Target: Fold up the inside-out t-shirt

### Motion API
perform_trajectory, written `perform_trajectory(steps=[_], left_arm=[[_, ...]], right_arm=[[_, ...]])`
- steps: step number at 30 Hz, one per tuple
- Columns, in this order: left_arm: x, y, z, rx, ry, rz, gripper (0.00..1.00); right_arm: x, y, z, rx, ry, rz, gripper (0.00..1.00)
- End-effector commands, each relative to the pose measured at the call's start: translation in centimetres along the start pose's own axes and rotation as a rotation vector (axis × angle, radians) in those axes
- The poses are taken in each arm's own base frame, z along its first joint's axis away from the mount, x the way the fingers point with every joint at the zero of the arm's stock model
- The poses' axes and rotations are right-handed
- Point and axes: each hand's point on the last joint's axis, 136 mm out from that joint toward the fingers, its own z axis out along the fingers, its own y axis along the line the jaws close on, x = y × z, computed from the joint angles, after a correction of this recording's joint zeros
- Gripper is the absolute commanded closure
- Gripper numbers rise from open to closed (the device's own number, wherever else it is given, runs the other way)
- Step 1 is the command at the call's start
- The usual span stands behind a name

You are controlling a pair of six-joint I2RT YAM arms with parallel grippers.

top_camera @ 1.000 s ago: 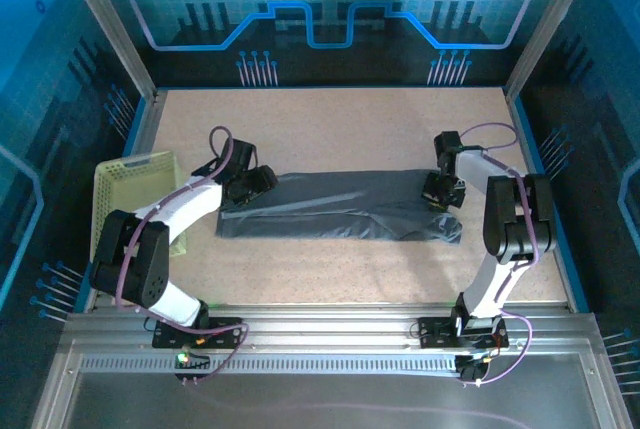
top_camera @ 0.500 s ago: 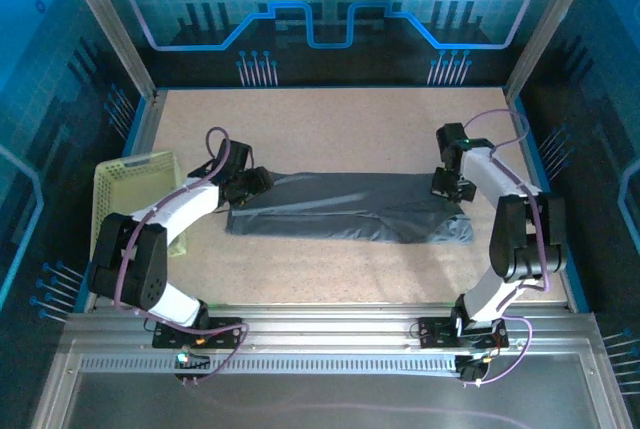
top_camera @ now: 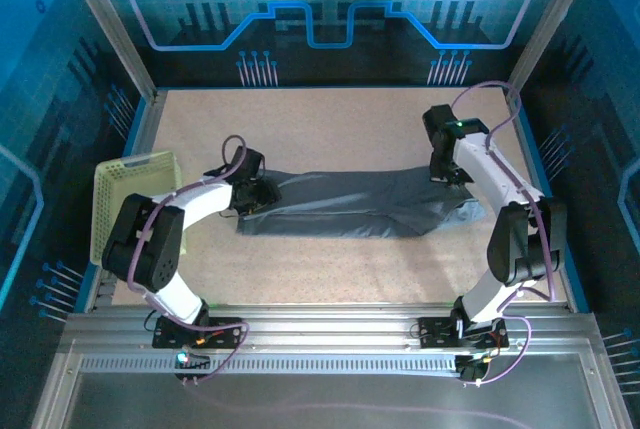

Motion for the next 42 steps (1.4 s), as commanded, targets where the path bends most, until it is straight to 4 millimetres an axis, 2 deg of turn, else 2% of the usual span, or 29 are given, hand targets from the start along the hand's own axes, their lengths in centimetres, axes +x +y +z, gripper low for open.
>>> perform_trajectory(steps=[1, 6, 10, 14, 22, 25, 29, 33, 35, 38, 42], left_arm=[[1.7, -0.7, 0.8, 0.004, 0.053, 0.047, 0.32], [2.9, -0.8, 1.6, -0.013, 0.076, 0.069, 0.32], [2.9, -0.7, 1.4, -0.015, 0.063, 0.068, 0.32], [2.4, -0.5, 0.8, -0.028, 0.04, 0.078, 0.32], [1.9, 0.3, 0.6, -0.05, 0.031, 0.078, 0.31], [2.0, 0.4, 0.6, -0.047, 0.031, 0.07, 0.31], [2.1, 0.1, 0.5, -0.026, 0.032, 0.067, 0.32], [2.0, 0.1, 0.2, -0.028, 0.024, 0.067, 0.31], [1.9, 0.1, 0.0, -0.027, 0.016, 0.066, 0.32], [1.7, 0.0, -0.4, -0.021, 0.001, 0.065, 0.31], [1.4, -0.2, -1.1, -0.006, -0.025, 0.054, 0.31]], right_arm=[[-0.2, -1.4, -1.1, 0.1, 0.001, -0.058, 1.0], [-1.0, -1.3, -2.9, 0.138, -0.033, -0.104, 1.0], [-1.2, -0.6, -3.6, 0.127, -0.05, -0.119, 1.0], [-1.0, -0.6, -2.4, 0.083, -0.015, -0.081, 1.0], [-0.1, -2.1, 0.5, 0.031, 0.044, 0.006, 1.0], [-0.3, -2.4, 0.4, 0.045, 0.038, 0.009, 1.0], [-0.7, -2.2, -0.9, 0.076, 0.011, -0.02, 1.0], [-1.1, -1.3, -2.9, 0.11, -0.028, -0.069, 1.0], [-1.1, -0.2, -3.9, 0.118, -0.045, -0.104, 1.0], [-1.1, 2.0, -5.8, 0.129, -0.076, -0.167, 1.0], [-0.6, 6.1, -8.6, 0.153, -0.115, -0.265, 1.0]])
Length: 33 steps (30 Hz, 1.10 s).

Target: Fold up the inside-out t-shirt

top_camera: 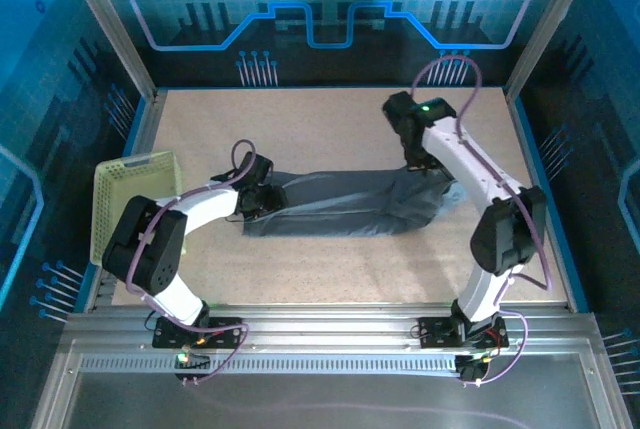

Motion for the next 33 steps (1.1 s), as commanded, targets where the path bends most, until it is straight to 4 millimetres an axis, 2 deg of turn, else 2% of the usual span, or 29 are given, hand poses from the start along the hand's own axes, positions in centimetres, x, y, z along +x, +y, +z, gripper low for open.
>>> perform_trajectory(steps=[1, 7, 15, 21, 25, 29, 30, 33], left_arm=[[0.0, 1.0, -1.0, -0.022, -0.023, -0.007, 0.31], [-0.3, 2.6, -2.4, -0.044, -0.102, -0.051, 0.32], [0.6, 5.8, -2.4, 0.002, -0.132, -0.219, 0.38], [1.0, 4.8, -1.5, 0.039, -0.075, -0.183, 0.4], [1.3, 4.9, -1.1, 0.049, -0.07, -0.192, 0.41], [1.5, 5.1, -1.0, 0.055, -0.075, -0.207, 0.42], [1.6, 5.2, -1.0, 0.052, -0.077, -0.21, 0.43], [1.9, 5.5, -0.9, 0.048, -0.078, -0.212, 0.43]], right_arm=[[0.4, 2.2, -2.6, 0.079, -0.014, -0.086, 1.0], [-0.1, 8.4, -7.0, 0.079, -0.091, -0.193, 1.0], [0.5, 15.6, -10.7, -0.104, -0.136, -0.241, 1.0], [0.8, 18.7, -11.9, -0.215, -0.136, -0.25, 1.0], [1.2, 20.8, -12.5, -0.283, -0.125, -0.265, 1.0], [1.7, 22.8, -14.1, -0.376, -0.128, -0.28, 1.0], [2.1, 24.1, -13.6, -0.387, -0.112, -0.295, 1.0], [2.5, 26.0, -14.3, -0.457, -0.106, -0.295, 1.0]])
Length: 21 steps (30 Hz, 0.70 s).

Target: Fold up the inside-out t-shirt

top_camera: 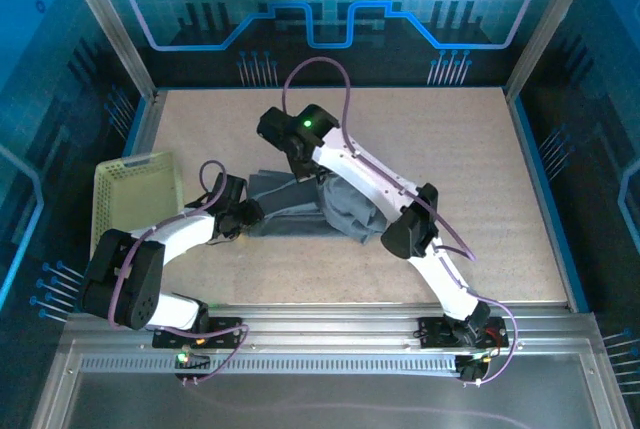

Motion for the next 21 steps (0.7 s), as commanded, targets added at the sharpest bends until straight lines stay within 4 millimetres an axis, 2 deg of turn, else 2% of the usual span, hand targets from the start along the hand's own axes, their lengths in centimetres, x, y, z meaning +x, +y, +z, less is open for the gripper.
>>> perform_trajectory(steps=[1, 7, 16, 21], left_arm=[[0.7, -0.5, 0.6, 0.049, 0.019, -0.017, 0.44], [1.1, -0.3, 0.8, 0.054, 0.031, -0.022, 0.45], [1.4, -0.2, 1.0, 0.059, 0.038, -0.023, 0.48], [1.7, 0.0, 1.1, 0.059, 0.044, -0.027, 0.49]], right_arm=[[0.1, 3.5, -0.5, -0.115, -0.005, -0.011, 1.0], [-1.0, 6.9, -1.0, -0.243, -0.052, 0.011, 1.0], [-1.9, 11.0, 0.5, -0.381, -0.046, 0.044, 1.0], [-2.4, 12.4, 0.8, -0.445, -0.042, 0.057, 1.0]])
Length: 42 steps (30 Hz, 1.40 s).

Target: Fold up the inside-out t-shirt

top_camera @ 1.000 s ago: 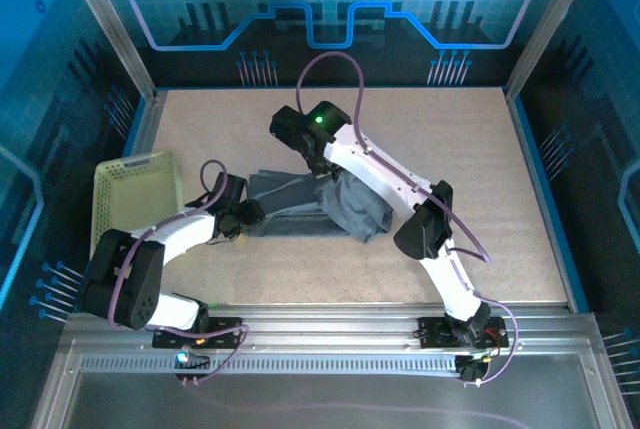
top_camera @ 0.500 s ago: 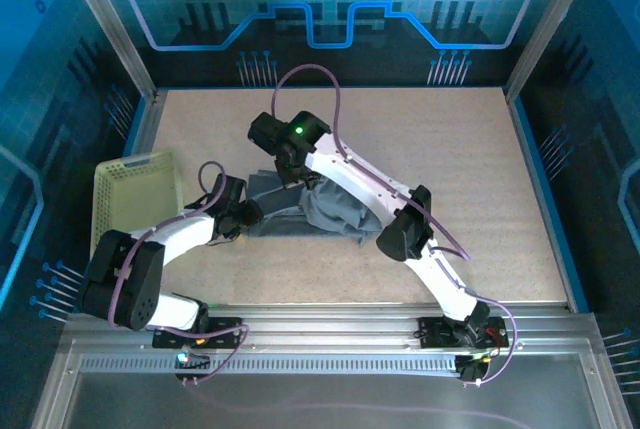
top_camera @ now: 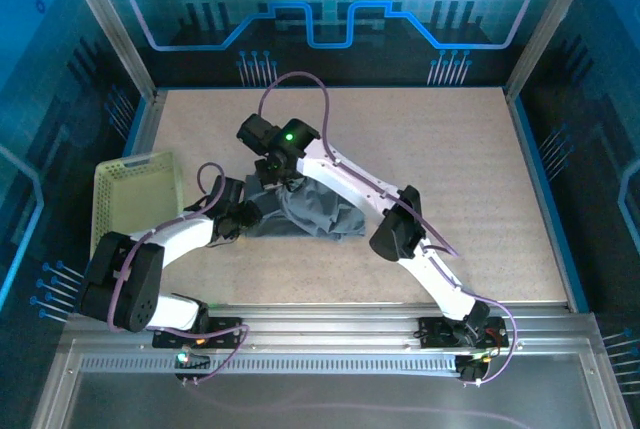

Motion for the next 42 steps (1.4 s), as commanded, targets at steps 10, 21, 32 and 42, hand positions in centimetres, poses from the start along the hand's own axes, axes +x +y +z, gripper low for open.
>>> perform_trajectory(steps=[10, 21, 32, 42], left_arm=[[2.0, -0.1, 1.2, 0.049, 0.071, -0.02, 0.5], [2.2, 0.5, 1.1, 0.038, 0.06, -0.033, 0.49], [1.0, 1.9, -1.2, -0.001, -0.043, -0.076, 0.45], [-1.8, 3.1, -7.2, 0.003, -0.267, -0.143, 0.42]], right_arm=[[-1.0, 3.8, 1.6, -0.165, -0.011, 0.046, 1.0], [-0.7, 4.6, 3.9, -0.238, 0.044, 0.092, 1.0], [-0.7, 5.1, 3.2, -0.301, 0.067, 0.084, 0.75], [-2.8, 2.9, -5.0, -0.286, -0.057, 0.021, 0.53]])
